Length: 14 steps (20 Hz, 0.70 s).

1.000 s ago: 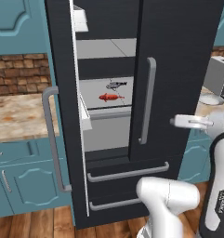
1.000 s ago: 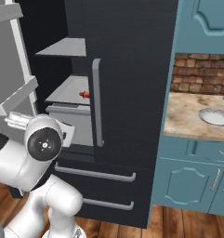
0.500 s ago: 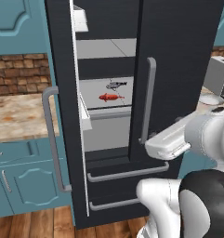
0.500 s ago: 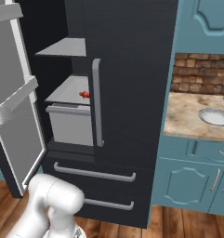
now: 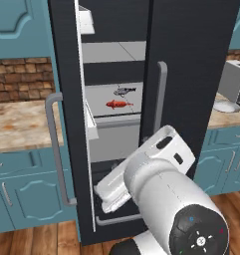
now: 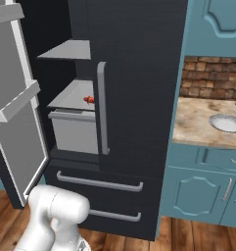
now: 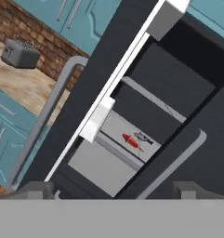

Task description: Place the fish on the counter behind the older fish on the same shelf of the fridge to maintain FIFO order. Close the fridge door when finished.

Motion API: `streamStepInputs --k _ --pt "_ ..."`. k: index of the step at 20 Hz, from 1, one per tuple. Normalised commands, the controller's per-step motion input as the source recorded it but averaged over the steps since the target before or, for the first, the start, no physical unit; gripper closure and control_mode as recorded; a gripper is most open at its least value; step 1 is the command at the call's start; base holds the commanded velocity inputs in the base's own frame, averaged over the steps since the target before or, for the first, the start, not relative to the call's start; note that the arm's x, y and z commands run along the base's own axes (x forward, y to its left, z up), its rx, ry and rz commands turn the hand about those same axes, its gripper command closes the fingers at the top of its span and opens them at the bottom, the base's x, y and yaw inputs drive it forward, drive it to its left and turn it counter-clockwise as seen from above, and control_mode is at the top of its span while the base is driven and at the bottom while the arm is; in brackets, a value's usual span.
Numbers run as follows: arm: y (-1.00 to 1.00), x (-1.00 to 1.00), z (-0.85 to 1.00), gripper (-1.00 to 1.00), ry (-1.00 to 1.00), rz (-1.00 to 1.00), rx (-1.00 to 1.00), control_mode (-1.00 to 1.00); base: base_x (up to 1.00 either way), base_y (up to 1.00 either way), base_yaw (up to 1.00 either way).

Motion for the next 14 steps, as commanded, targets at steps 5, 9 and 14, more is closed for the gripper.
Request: streamStepInputs --k 5,9,14 --pt "0.99 0.25 -0.37 -1.00 0.00 -0.17 -0.22 -1.00 0.00 0.00 0.00" --pt "0.92 0.67 -0.49 -1.00 0.02 -0.12 -0.24 -1.00 0.00 0.00 0.00" --pt "0.88 0.85 -0.55 -1.00 0.06 -0.06 -0.14 -1.00 0.00 0.00 0.00"
